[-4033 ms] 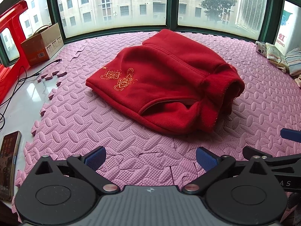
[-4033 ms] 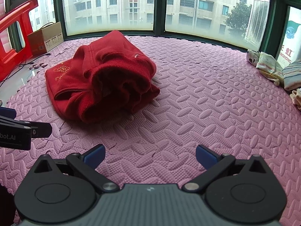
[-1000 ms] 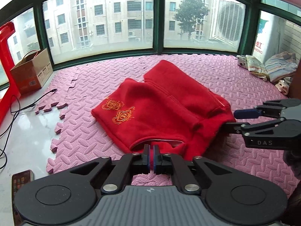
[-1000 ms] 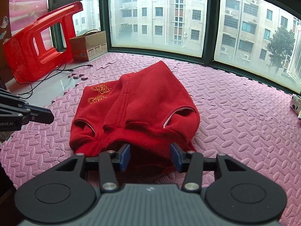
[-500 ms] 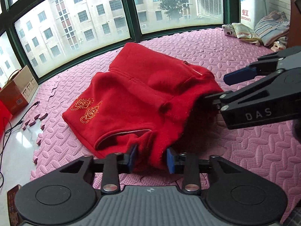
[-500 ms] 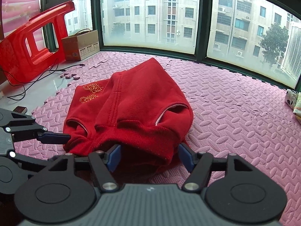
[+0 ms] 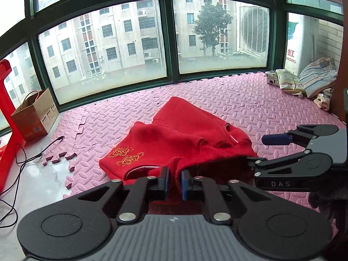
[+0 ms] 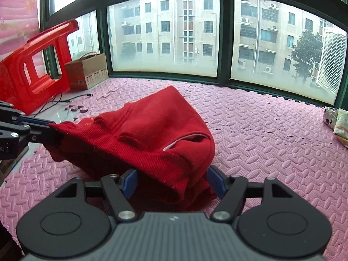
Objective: Fold clothes
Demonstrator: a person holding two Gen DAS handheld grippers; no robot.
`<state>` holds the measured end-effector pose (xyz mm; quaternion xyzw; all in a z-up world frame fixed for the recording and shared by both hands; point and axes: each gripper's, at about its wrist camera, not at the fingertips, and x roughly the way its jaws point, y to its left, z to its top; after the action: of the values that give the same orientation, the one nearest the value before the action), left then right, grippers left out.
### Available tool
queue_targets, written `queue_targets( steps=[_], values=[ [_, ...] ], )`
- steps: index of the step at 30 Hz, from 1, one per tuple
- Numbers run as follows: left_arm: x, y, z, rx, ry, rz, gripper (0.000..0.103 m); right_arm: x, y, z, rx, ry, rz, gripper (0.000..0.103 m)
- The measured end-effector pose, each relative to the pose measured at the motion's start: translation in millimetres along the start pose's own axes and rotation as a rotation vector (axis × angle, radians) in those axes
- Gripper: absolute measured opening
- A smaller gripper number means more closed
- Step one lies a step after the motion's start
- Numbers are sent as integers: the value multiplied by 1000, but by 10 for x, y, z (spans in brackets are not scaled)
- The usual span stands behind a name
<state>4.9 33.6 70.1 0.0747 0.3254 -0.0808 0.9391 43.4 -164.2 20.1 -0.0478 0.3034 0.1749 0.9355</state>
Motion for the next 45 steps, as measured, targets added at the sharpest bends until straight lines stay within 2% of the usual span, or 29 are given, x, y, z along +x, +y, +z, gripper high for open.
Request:
queue_targets(
  steps=[5, 6, 7, 9, 11, 13, 17, 20, 23, 26, 27, 28, 30, 33, 37, 38, 40, 45],
  values=[
    [-91, 88, 22, -27, -10, 4, 12, 167, 24, -27, -33, 30, -65, 70],
    [-105, 96, 17, -28, -12, 7, 12, 158, 26, -35, -43, 31, -67, 67],
    [-118, 105, 1, -27, -11, 7, 12, 142, 28, -43, -53, 31, -67, 56],
    [-143, 118, -37, -23, -7, 5, 11, 74, 30, -44, -71, 25, -60, 48],
    [-174, 106, -85, -11, -1, -10, 6, -50, 32, -25, -85, 5, -41, 36],
    [-230, 91, -122, 3, -5, -9, 3, -174, 33, -5, -98, -15, -22, 20],
    [-359, 106, -172, 11, -20, -28, 3, -350, 53, 7, -125, -21, 15, 4],
    [-377, 73, -224, 14, -12, -69, 3, -375, 96, -29, -170, -12, 7, 3],
    [-267, -89, -295, 57, 13, -91, 9, -318, 95, -54, -190, 17, 1, 4],
    [-91, -219, -391, 100, 52, -94, 18, -289, 50, -86, -139, 41, 27, 19],
    [-27, -247, -415, 109, 66, -88, 30, -264, 49, -119, -140, 46, 22, 35],
    [35, -272, -446, 121, 77, -77, 42, -246, 52, -149, -148, 44, 22, 43],
    [138, -311, -500, 144, 92, -50, 45, -206, 55, -180, -156, 54, 36, 48],
    [253, -340, -538, 164, 103, -49, 54, -96, 52, -200, -160, 85, 36, 63],
    [419, -378, -581, 205, 121, -27, 53, 55, 41, -228, -153, 120, 51, 57],
    [450, -367, -591, 203, 129, -33, 50, 104, 35, -237, -149, 131, 56, 55],
    [501, -332, -611, 192, 143, -49, 37, 157, 9, -246, -122, 144, 71, 43],
    [431, -229, -582, 171, 126, -57, 23, 125, 30, -243, -114, 131, 92, 25]
  ],
)
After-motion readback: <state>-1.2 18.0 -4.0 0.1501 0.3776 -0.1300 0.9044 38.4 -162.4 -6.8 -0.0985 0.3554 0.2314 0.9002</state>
